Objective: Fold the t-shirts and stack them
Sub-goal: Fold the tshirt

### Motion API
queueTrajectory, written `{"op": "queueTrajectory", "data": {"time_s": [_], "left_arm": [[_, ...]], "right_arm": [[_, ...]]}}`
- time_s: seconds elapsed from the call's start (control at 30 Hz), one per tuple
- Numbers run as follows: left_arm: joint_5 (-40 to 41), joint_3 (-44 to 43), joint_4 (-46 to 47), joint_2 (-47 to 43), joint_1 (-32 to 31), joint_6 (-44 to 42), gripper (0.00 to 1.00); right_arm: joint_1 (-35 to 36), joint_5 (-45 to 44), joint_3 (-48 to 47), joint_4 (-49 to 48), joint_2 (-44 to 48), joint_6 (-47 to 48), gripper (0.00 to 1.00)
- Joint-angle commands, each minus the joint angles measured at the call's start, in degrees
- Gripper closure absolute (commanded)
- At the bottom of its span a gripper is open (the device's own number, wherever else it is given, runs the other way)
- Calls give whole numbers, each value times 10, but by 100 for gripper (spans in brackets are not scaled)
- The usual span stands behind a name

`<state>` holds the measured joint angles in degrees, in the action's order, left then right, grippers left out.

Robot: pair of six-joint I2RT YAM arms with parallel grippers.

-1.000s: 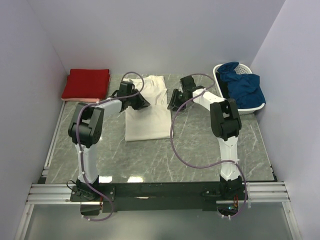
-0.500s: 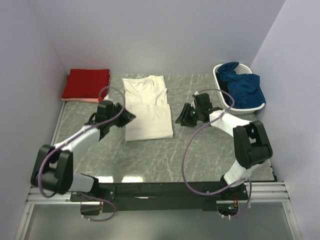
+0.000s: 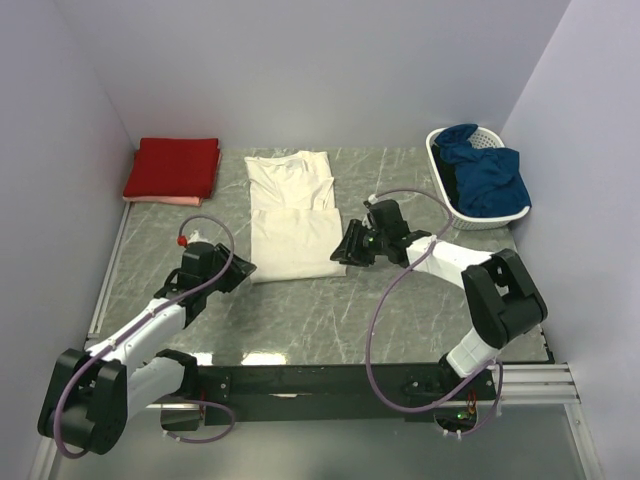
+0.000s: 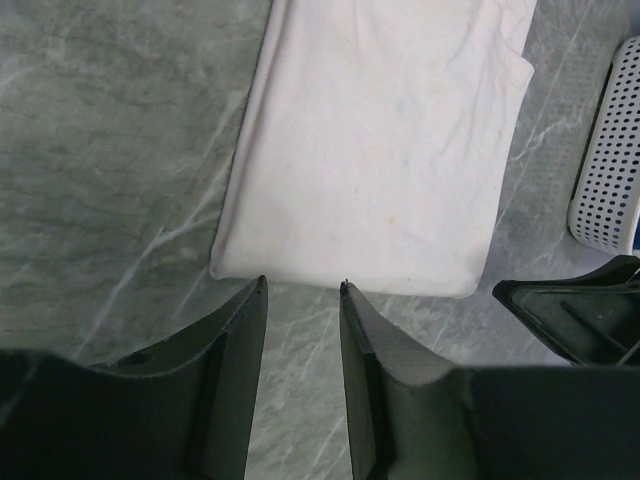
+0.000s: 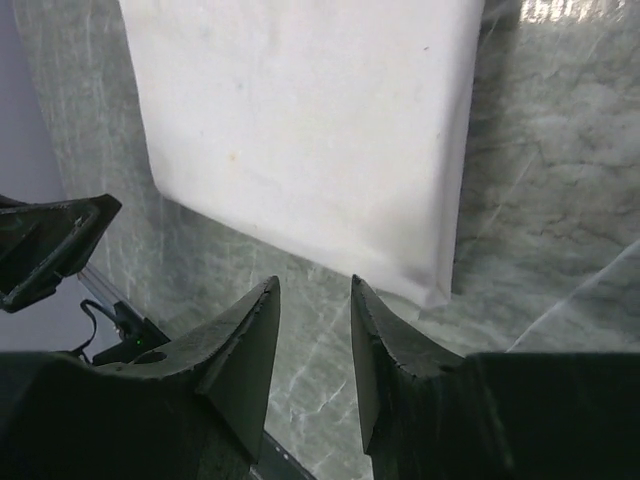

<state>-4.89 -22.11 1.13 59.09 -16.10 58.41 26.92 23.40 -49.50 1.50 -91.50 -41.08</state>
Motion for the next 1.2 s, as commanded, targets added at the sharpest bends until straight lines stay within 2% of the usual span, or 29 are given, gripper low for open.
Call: {"op": "queueTrajectory", "data": {"time_s": [0.0, 0.27, 0.47, 0.57, 0.7, 0.87, 0.97, 1.17], "left_arm": [[27, 4, 2, -12, 1, 6, 59], [28, 25, 8, -2, 4, 4, 60], [34, 36, 7, 4, 5, 6, 59], [24, 44, 29, 13, 5, 4, 55], [22, 44, 44, 36, 6, -3, 50], [24, 43, 69, 70, 6, -8, 48], [15, 40, 95, 95, 6, -8, 49], [-4, 43, 135, 154, 6, -1, 57]], "right_arm": [[2, -13, -6, -33, -26, -8, 59], [-1, -28, 39, -46, -53, 2, 61], [-10, -45, 78, -36, 9, 8, 60], [-12, -55, 92, -32, 33, 6, 59], [-13, -59, 106, -40, 40, 2, 50], [-13, -53, 108, -67, 14, -8, 48], [-13, -52, 107, -78, -5, -15, 49], [-13, -45, 110, -114, -36, -37, 54]]}}
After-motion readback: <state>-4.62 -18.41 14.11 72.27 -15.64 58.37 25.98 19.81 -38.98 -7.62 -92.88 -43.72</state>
